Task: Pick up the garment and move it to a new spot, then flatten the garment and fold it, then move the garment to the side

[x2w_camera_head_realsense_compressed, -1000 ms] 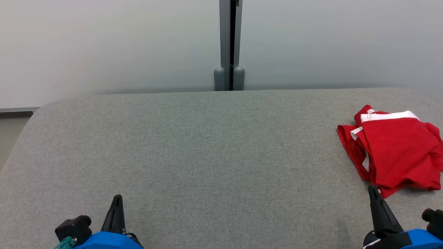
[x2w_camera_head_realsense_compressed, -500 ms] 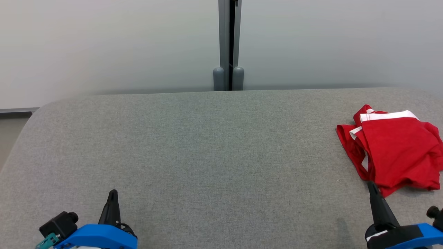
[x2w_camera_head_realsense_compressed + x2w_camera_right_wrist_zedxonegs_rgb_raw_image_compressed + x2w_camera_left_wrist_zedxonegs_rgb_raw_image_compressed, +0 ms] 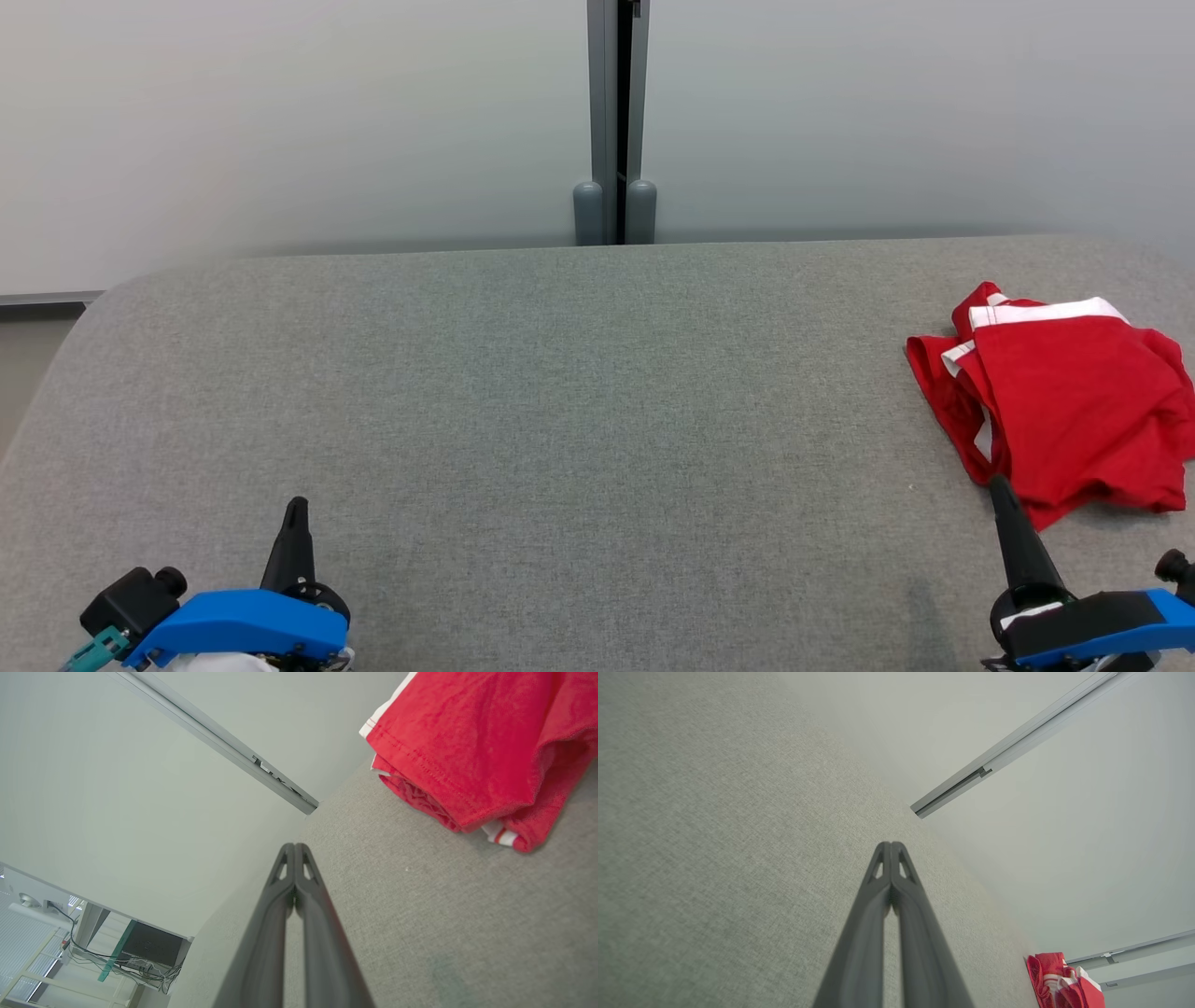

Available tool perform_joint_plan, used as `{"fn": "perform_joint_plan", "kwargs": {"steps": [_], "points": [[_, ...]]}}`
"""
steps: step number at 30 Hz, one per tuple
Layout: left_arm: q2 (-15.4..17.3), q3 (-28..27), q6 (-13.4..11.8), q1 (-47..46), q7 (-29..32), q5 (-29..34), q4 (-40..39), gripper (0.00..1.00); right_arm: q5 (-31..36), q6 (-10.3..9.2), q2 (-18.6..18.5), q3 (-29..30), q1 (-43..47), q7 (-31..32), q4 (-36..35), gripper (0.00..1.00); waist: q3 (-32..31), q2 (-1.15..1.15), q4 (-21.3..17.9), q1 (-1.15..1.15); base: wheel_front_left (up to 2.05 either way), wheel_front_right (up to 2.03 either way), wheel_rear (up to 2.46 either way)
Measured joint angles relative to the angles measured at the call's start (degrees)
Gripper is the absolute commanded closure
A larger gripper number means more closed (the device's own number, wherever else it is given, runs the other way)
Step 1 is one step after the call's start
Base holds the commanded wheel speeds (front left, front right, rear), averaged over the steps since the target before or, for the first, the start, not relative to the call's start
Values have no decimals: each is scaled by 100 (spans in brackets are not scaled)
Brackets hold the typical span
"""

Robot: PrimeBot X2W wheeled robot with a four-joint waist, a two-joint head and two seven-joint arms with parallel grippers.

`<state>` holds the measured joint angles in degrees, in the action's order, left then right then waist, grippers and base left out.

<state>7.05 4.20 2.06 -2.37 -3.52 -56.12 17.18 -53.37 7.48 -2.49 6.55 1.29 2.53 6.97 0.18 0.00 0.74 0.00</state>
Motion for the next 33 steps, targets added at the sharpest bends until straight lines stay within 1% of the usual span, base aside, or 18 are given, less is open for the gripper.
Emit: {"fn": "perform_joint_plan", "kwargs": {"steps": [15,33], "points": [[-100,-269,122,-79,255,-895,-70,100,-971,-1,-3,-1,-190,92,170,100,0,0,-14,0,0,0,0],[-211,-545,260,-164,513,-1818,-151,100,-1953,-1,-9,-1,-362,193,353,100,0,0,-32,0,0,0,0]]}}
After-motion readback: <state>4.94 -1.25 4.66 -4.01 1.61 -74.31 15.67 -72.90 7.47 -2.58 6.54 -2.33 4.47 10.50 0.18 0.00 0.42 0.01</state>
